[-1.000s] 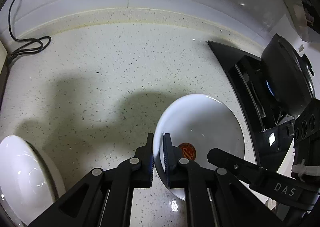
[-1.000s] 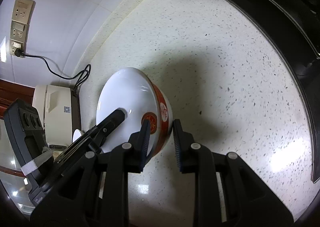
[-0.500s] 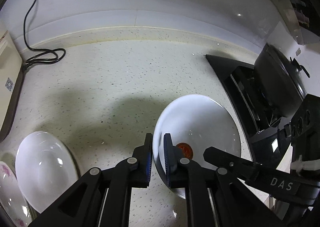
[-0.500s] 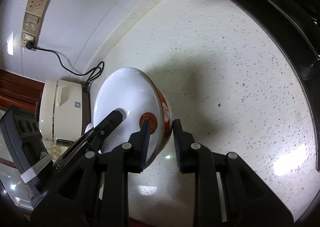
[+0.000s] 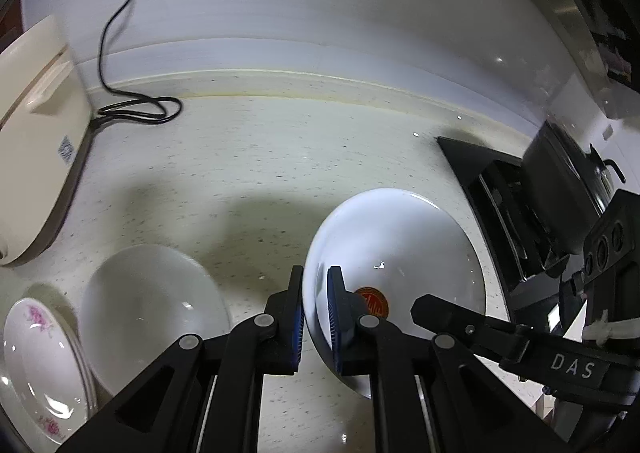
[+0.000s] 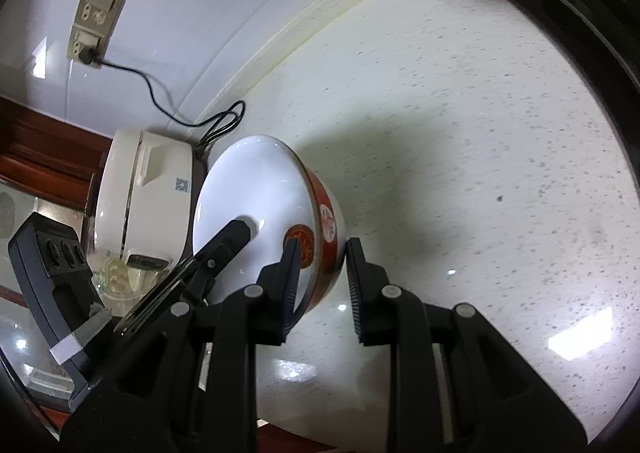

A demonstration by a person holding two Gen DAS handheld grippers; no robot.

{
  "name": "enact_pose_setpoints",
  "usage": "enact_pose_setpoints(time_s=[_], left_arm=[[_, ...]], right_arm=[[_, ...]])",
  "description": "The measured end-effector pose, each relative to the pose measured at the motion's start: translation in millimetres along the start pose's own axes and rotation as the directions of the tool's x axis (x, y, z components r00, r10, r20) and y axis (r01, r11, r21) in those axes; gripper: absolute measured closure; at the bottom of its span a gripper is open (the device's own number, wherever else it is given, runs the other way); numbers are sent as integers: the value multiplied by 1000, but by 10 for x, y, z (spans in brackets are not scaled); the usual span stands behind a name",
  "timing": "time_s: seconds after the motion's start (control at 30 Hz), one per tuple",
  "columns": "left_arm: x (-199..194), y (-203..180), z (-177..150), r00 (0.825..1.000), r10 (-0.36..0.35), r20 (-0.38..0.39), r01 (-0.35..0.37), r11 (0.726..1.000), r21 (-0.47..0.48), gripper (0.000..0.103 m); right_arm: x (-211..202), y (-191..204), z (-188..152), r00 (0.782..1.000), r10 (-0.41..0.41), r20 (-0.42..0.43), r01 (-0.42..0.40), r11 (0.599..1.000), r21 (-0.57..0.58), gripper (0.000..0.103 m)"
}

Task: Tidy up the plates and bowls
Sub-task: 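Carry the red-banded bowl with both tools and lower it into the white bowl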

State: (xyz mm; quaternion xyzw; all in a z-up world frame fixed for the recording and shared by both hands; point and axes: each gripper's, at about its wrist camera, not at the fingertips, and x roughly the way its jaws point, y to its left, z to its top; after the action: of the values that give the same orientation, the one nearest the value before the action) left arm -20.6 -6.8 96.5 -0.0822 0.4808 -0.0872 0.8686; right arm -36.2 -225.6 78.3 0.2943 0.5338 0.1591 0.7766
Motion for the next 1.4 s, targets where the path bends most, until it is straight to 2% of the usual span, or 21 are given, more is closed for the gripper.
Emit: enact_pose_setpoints(time_s=[0.27,0.87,1.4], left_arm=[[-166,236,-34,999,38,34,-37,999,-36,93],[-411,863,-130,997,71,41,-63,983,-175,93],[-435,1318,-302,995,98,-17,-99,951,-292,89]], right_arm=[[111,229,3,999,28,-30,-30,998,-49,76],[426,742,-11,992,49,-116,-64,989,-137,75],[800,1013,-148,972,32,-231,-70,985,-159,73]])
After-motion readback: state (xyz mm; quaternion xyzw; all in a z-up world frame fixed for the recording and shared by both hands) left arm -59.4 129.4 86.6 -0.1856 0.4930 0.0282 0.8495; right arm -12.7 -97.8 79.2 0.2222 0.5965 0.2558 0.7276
